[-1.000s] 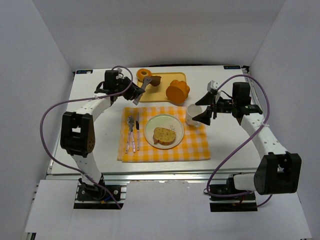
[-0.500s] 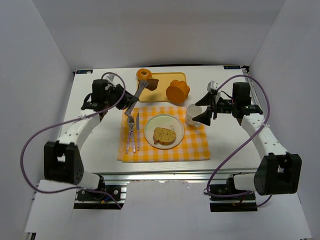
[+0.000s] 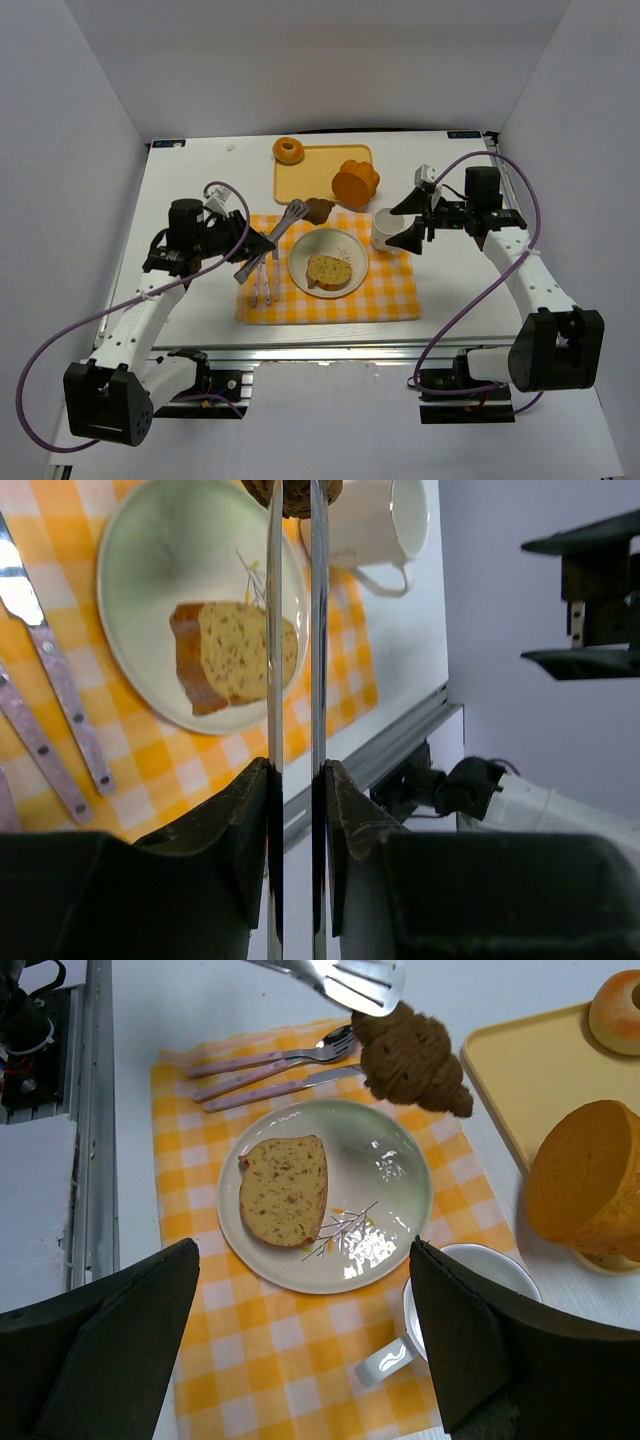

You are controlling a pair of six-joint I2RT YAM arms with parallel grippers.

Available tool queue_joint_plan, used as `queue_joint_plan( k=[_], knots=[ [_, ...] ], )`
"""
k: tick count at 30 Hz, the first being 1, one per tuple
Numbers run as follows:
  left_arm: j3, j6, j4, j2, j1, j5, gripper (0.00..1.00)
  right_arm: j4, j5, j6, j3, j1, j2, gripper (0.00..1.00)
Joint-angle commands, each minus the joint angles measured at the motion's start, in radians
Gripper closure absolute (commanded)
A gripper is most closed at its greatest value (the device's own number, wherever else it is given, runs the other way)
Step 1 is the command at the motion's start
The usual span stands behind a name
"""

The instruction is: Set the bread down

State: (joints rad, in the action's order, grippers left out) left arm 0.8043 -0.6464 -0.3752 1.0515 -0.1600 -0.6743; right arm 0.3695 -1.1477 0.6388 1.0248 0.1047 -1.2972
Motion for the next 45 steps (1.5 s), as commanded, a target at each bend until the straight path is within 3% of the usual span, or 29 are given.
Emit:
queue_joint_plan(
  k=[1,14,22,36,45],
  knots=[
    [-0.016,0.039,-0.028,-0.042,-0.032,-0.056,0.98,0.019,-0.018,0.019,0.041,-0.005,0.035,0.11],
    [0.039,0.155,-0.162,0.123,-0.150,0.016,0.93,0.016,-0.017,0.012,0.034,-0.017,0.062,0.11],
    [0.070,0.151,-0.171,0.140,-0.153,0.087,0.62,-0.001,-0.026,-0.004,0.008,-0.019,0.076,0.11],
    [0.055,0.094,-0.082,0.165,-0.154,0.094,0.59,-0.014,-0.032,-0.016,-0.002,-0.019,0.075,0.11],
    [0.052,0.091,-0.070,0.174,-0.154,0.085,0.49,-0.018,-0.033,-0.018,-0.003,-0.019,0.073,0.11]
  ],
)
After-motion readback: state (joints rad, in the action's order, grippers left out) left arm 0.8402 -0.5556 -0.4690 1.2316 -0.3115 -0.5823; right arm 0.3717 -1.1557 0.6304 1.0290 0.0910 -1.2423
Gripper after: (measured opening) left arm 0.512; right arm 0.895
